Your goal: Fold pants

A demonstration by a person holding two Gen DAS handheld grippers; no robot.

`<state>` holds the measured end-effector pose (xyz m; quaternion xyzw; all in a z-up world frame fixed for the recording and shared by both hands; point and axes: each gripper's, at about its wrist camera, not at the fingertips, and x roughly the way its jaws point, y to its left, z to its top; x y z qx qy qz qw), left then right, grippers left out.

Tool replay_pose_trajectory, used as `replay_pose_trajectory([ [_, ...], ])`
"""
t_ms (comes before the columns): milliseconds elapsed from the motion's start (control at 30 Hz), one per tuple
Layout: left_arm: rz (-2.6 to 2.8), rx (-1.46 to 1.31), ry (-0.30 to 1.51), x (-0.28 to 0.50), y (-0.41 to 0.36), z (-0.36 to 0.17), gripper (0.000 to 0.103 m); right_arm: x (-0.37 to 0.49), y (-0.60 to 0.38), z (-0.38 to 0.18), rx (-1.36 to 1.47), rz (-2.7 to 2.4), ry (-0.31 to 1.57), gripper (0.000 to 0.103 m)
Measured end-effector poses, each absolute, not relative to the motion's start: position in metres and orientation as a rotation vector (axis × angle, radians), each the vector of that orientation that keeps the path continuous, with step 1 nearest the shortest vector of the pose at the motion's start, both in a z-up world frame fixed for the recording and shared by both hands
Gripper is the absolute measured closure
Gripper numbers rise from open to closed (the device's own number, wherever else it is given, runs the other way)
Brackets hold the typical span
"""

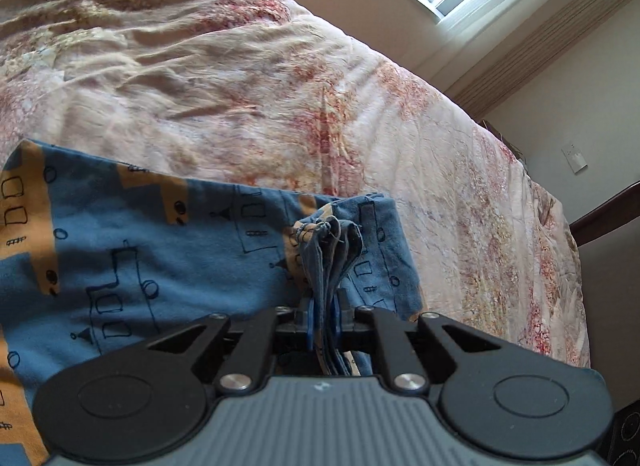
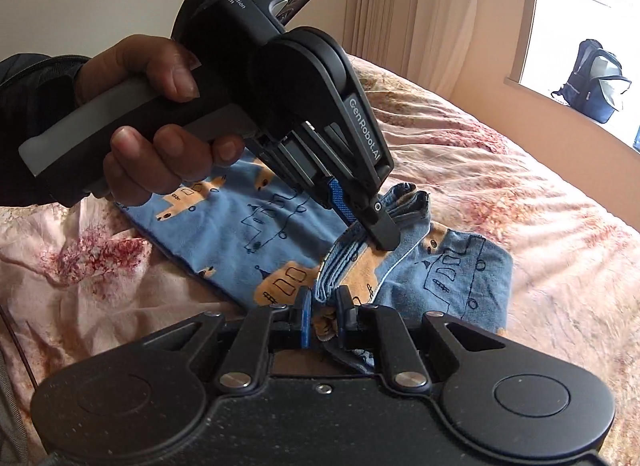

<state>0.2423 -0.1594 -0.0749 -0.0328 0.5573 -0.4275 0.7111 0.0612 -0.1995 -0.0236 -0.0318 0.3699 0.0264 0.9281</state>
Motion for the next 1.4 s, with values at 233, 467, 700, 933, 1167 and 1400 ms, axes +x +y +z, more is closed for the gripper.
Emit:
replay_pose_trajectory([
  [233, -0.969, -0.121, 1.233, 0.247, -0.138, -0.107, 0.090, 0.071, -0.180, -0.048, -0.095, 0.056, 0.802, 0.089],
  [467, -0.979, -0.163, 1.252, 0.252, -0.132, -0.112, 0.093, 0.072, -0.181, -0.053, -0.099, 0.062, 0.802, 0.089],
  [700, -0.962, -0.175, 1.276, 0.255, -0.125, -0.100, 0.094, 0.073, -0.185, -0.051, -0.081, 0.067, 0.812, 0.089],
  [933, -0.907, -0.092, 1.245, 0.268, -0.087, -0.069, 0.094, 0.088, -0.166, -0.034, -0.022, 0.116, 0.756, 0.090],
  [1167, -0.814, -0.068, 1.234, 0.280, -0.032, -0.066, 0.094, 0.121, -0.121, -0.030, -0.004, 0.223, 0.743, 0.090],
  [1400, -0.813, -0.124, 1.228, 0.287, -0.008, -0.093, 0.094, 0.141, -0.104, -0.049, -0.011, 0.245, 0.799, 0.089],
])
